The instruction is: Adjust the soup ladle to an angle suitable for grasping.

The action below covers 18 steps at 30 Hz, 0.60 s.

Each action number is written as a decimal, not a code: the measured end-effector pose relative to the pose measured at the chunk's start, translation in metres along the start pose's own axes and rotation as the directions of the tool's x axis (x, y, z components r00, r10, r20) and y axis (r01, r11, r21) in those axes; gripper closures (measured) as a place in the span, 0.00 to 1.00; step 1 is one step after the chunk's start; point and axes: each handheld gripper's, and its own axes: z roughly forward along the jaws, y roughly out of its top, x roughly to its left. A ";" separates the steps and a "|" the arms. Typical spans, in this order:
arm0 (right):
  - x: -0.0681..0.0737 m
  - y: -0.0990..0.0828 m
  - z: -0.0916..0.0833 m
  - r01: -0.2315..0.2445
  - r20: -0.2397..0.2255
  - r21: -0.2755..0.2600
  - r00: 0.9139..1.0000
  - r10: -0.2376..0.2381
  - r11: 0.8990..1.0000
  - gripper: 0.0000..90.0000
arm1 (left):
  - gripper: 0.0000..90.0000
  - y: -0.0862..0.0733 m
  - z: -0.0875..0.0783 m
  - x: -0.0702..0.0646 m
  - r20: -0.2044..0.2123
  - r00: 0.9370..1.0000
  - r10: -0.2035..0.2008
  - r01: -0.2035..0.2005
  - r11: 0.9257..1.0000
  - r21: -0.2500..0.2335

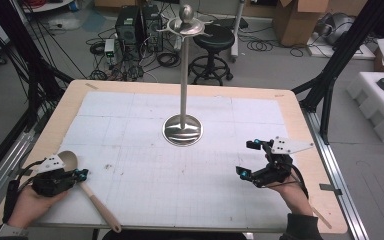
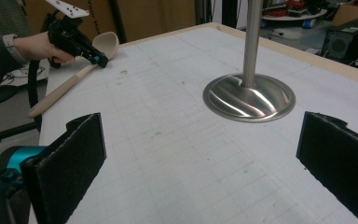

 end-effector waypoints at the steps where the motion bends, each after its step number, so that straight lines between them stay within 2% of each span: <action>1: 0.000 0.000 0.001 0.000 -0.003 0.002 1.000 0.000 1.000 0.00 | 1.00 0.000 0.001 0.000 0.002 1.000 -0.001 0.001 1.000 0.001; 4: 0.000 0.000 0.001 0.001 -0.003 0.001 1.000 -0.001 1.000 0.00 | 1.00 0.000 0.000 0.002 0.014 1.000 -0.010 0.010 1.000 -0.004; 7: 0.000 0.001 0.002 0.001 -0.003 -0.003 1.000 -0.001 1.000 0.00 | 1.00 0.002 0.000 0.000 0.003 1.000 0.009 -0.009 1.000 0.001; 8: -0.001 0.002 0.003 0.000 -0.001 -0.002 1.000 0.000 1.000 0.00 | 1.00 0.003 -0.001 -0.001 -0.004 1.000 0.023 -0.023 1.000 -0.011; 11: -0.002 0.001 0.006 -0.004 0.003 0.017 1.000 0.004 1.000 0.00 | 1.00 0.007 -0.009 -0.005 0.010 1.000 0.027 -0.026 0.998 -0.057; 13: -0.003 0.001 0.008 -0.007 0.007 0.022 1.000 0.007 1.000 0.00 | 1.00 0.007 -0.015 -0.010 0.020 0.999 0.030 -0.029 0.997 -0.069; 18: -0.004 0.001 0.008 -0.011 0.003 0.014 1.000 0.011 1.000 0.00 | 1.00 0.000 -0.030 -0.021 0.006 0.999 0.051 -0.050 0.995 -0.083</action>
